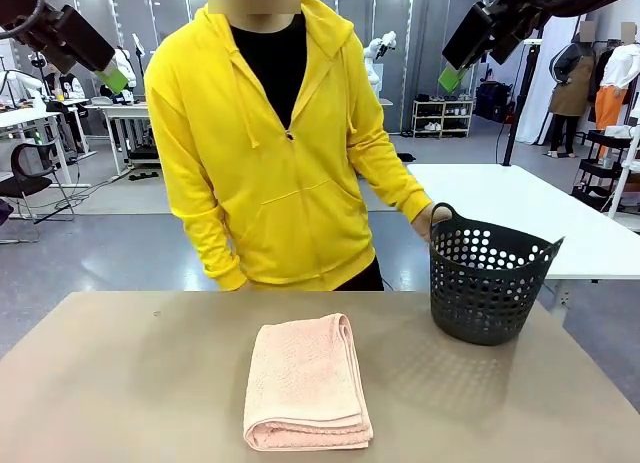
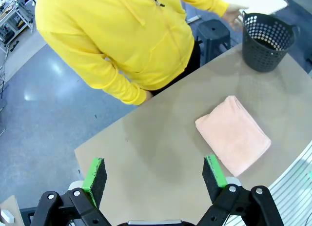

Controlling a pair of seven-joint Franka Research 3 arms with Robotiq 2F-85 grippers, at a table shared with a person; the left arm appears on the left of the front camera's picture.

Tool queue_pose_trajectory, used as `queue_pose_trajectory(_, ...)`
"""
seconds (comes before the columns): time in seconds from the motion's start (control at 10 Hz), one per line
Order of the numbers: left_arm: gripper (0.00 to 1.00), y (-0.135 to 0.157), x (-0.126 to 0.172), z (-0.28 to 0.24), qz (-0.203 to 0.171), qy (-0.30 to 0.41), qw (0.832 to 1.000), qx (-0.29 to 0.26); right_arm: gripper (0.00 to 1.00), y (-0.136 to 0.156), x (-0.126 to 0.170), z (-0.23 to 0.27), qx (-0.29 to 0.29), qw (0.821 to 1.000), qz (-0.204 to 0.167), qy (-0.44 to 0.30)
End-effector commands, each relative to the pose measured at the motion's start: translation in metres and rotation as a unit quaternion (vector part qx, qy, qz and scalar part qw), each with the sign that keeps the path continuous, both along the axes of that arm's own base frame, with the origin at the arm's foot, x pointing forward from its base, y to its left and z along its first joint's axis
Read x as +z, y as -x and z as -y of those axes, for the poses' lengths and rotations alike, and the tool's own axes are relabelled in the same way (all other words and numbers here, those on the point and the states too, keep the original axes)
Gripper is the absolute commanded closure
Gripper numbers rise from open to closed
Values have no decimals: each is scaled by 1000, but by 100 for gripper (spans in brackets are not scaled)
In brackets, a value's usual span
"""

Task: Fold the towel.
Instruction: Pick up the 100 cm Hotel Towel and place it on the left side of the table.

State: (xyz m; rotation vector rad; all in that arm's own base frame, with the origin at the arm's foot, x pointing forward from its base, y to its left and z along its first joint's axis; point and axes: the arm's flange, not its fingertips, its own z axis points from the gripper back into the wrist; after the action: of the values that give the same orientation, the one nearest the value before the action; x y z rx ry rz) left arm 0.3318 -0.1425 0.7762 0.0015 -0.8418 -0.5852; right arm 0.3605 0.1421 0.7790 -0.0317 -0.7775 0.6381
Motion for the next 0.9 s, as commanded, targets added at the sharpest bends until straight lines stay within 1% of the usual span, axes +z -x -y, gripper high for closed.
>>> queue_pose_trajectory(0.0,0,1,4,1,-8,-4,1000,7,0,-1,0,1,-5,1000,-3,2)
queue_pose_trajectory(0.8,0,1,4,1,-8,-4,1000,7,0,-1,0,1,-5,1000,-3,2)
